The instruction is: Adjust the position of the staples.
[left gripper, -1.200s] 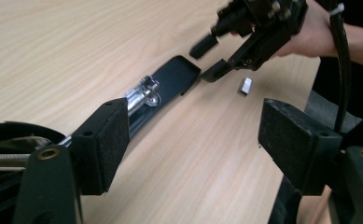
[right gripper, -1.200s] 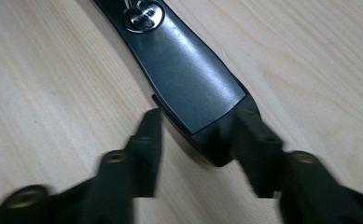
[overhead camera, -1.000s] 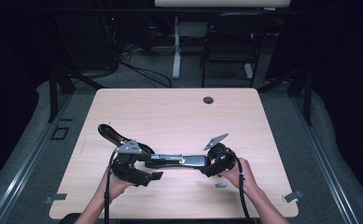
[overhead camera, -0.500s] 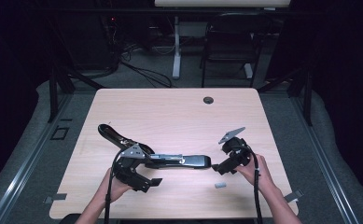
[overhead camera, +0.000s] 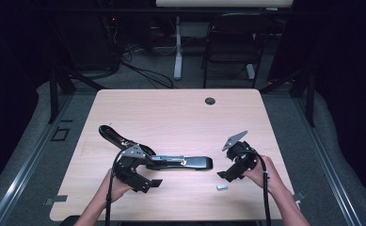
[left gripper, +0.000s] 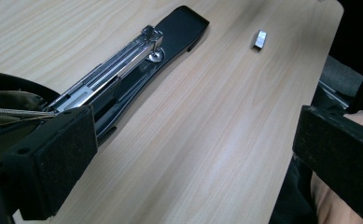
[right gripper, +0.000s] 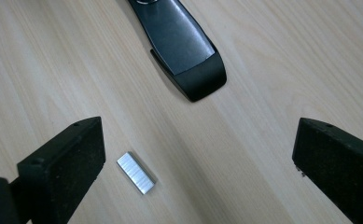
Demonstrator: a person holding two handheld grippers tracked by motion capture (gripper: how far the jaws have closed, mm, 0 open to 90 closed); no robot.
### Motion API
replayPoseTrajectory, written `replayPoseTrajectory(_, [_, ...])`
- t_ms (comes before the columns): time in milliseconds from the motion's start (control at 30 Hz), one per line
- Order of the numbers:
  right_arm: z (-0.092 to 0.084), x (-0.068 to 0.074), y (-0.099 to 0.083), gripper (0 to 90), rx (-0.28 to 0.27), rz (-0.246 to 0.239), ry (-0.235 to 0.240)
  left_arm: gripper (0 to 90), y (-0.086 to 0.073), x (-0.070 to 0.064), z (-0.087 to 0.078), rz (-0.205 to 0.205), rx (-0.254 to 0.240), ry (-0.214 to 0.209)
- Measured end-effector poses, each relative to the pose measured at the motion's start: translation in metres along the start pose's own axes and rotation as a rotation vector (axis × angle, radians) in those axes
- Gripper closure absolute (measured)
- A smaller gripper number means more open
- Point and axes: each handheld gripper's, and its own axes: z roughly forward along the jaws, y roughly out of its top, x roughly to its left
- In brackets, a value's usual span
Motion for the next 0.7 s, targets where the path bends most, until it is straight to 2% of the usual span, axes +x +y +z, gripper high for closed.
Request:
replayPoseTrajectory(167, [0.002,0.005,-0.002,5.8,0.041,-0.038,0.004,0.0,0.002,0.0,0.004,0.013,0.009,0.007])
replayPoseTrajectory(200, [0.002,0.007,-0.004,7.7,0.034,-0.033,0.015,0.0,0.002,0.0,0.004,0.017,0.007,0.006])
replayPoseTrajectory(233, [0.001,0.008,-0.005,9.9,0.046,-0.049,0.018,0.0,0.003,-0.001,0.005,0.018,0.009,0.018])
replayPoseTrajectory(400, [0.007,0.021,-0.011,16.2,0.086,-0.101,0.045,0.0,0.003,-0.001,0.006,0.021,0.011,0.017])
replayPoseTrajectory(533, [0.021,0.027,-0.01,31.9,0.169,-0.153,0.034,0.0,0.003,0.001,0.007,0.02,0.015,0.002])
replayPoseTrajectory(633, [0.031,0.03,-0.008,43.7,0.205,-0.187,0.061,0.0,0.003,0.001,0.009,0.023,0.021,-0.001])
replayPoseTrajectory(667, [0.033,0.031,-0.008,47.5,0.216,-0.196,0.069,0.0,0.003,0.0,0.009,0.025,0.023,0.017])
replayPoseTrajectory(700, [0.035,0.031,-0.008,50.3,0.223,-0.205,0.075,0.0,0.004,0.0,0.01,0.026,0.025,0.016])
